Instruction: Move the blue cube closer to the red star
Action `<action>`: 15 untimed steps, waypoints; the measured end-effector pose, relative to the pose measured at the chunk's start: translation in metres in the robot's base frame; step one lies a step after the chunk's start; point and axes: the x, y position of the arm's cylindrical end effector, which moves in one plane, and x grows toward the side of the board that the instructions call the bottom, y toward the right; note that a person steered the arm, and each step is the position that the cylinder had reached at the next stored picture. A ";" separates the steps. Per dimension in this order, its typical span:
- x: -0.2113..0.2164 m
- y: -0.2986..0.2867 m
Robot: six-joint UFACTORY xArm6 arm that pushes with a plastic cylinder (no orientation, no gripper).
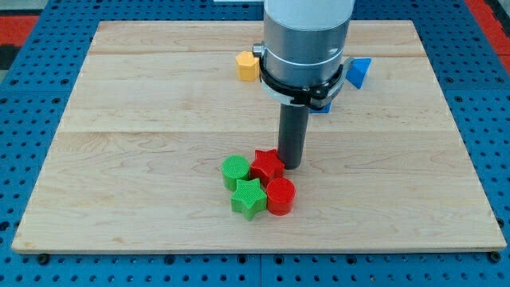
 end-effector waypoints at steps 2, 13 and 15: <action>-0.005 0.014; -0.058 0.040; -0.080 0.013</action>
